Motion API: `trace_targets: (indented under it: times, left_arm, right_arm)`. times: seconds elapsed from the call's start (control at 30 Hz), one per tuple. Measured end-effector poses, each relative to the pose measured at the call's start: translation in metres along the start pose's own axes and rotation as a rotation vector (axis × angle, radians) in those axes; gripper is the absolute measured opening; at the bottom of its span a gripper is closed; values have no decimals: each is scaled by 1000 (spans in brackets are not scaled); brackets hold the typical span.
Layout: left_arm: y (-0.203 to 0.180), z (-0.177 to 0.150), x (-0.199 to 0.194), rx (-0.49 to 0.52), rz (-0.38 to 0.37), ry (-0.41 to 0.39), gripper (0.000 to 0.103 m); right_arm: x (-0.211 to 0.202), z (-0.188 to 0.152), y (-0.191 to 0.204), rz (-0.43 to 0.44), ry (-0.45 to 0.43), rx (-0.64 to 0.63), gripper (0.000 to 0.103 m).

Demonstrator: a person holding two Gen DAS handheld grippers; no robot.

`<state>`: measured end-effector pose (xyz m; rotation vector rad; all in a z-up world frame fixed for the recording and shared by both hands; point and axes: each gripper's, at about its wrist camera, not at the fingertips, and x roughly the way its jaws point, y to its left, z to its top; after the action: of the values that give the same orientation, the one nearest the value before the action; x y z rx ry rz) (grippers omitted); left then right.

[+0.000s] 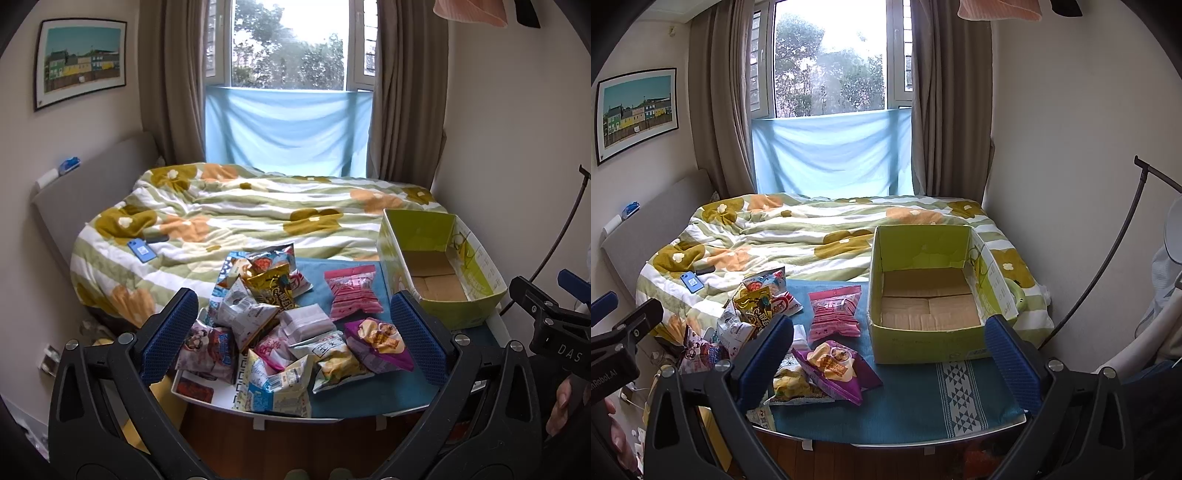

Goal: Organize snacks

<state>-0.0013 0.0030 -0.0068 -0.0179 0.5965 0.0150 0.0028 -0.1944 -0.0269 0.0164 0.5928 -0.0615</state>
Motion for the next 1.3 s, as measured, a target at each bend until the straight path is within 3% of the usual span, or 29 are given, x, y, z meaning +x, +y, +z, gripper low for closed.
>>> trace_targets:
  times: [0.3, 0.53, 1.03, 1.3]
  left_arm:
    - [2, 2, 0, -4, 18, 5, 103]
    - [27, -4, 15, -26, 22, 88, 103]
    - [45, -102, 140, 31, -109, 403, 103]
    - [44, -135, 188, 72, -151, 489, 103]
  right_arm:
    - [-1, -2, 0, -4, -1, -1, 103]
    - [13, -10, -1, 15, 38, 17, 103]
    - [110, -58, 14, 87, 271, 59, 103]
    - [164, -82, 31, 141, 336, 53, 103]
